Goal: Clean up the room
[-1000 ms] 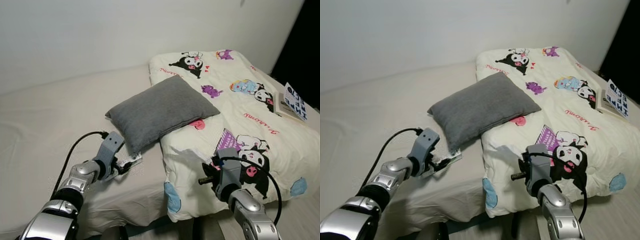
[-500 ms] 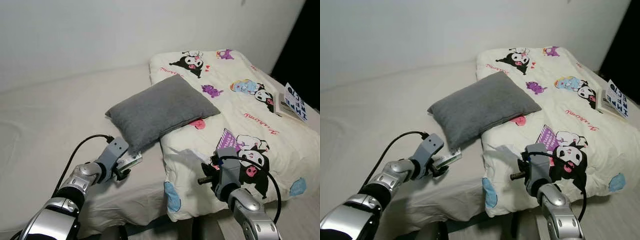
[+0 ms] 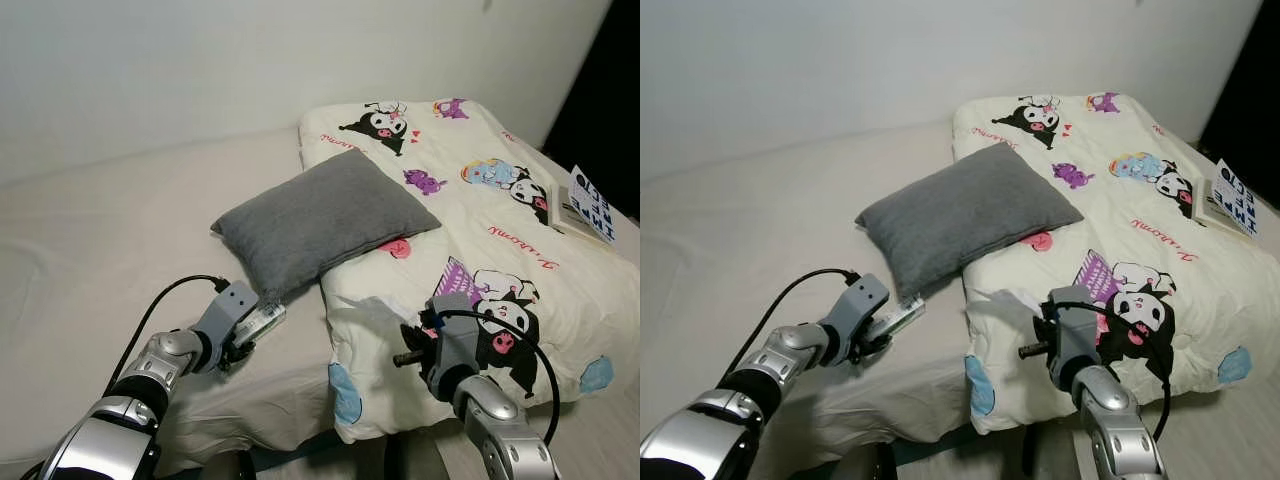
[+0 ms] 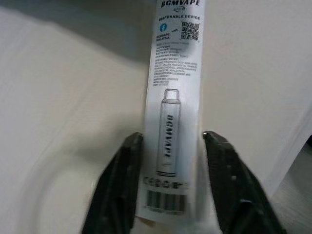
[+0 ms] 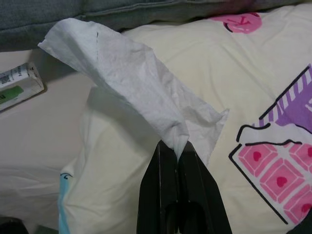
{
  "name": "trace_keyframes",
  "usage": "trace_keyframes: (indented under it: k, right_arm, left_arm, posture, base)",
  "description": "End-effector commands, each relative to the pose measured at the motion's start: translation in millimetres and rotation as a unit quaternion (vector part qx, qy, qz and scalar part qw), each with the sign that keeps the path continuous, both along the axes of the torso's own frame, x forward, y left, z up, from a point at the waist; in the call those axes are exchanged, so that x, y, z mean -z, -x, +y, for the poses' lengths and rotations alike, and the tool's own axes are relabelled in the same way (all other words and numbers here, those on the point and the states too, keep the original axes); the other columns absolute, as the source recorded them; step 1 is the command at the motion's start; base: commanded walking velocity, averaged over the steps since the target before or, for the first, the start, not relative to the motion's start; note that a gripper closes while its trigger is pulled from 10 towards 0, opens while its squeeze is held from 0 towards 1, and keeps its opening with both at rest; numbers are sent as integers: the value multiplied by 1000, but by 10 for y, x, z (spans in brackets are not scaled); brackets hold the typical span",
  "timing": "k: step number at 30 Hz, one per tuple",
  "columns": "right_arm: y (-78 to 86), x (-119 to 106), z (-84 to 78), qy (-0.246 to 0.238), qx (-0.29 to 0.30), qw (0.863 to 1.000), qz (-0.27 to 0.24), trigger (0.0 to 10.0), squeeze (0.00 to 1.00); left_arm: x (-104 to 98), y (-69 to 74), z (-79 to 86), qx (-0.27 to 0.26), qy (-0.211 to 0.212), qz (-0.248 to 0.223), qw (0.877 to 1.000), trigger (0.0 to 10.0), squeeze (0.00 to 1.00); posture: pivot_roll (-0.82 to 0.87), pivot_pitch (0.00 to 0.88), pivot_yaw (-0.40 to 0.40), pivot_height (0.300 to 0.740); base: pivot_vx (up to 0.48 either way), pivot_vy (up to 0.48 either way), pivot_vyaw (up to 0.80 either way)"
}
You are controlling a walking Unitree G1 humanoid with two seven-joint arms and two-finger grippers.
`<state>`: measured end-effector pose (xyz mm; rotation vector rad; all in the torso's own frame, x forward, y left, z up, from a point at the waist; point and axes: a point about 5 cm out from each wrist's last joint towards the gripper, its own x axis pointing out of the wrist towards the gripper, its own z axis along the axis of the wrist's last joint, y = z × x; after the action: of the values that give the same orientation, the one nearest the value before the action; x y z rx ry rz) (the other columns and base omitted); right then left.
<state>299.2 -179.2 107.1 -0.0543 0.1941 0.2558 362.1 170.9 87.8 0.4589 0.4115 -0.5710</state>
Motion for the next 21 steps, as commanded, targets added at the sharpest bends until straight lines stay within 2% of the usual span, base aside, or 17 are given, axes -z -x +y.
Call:
trace_keyframes:
  k: [1,17,18,19,21]
  right_arm:
    - [11,67,39,-7,-4,1000,18,0,0]
    - [-29,47,60,-8,-7,1000,14,0,0]
    - [-36,34,65,-13,-6,1000,11,0,0]
    - [-48,15,75,-24,-3,1000,8,0,0]
    - [-68,-6,103,-39,-1,999,5,0,0]
  left_arm:
    - [32,25,94,-7,-9,12,1000,0,0]
    - [12,37,116,-4,16,4,1000,0,0]
    - [-32,20,133,-11,35,-5,999,0,0]
    - [-118,-14,157,-30,80,-20,996,235,0]
    - [-257,-41,199,-49,159,-49,985,0,0]
  posture:
    - [-46,241,45,596]
    - [-40,226,41,596]
    - [-39,222,40,596]
    - [-36,213,36,596]
    - [-29,200,30,596]
  base:
    - [0,0,0]
    - [0,0,0]
    - [0,0,0]
    - [0,0,0]
    - [0,0,0]
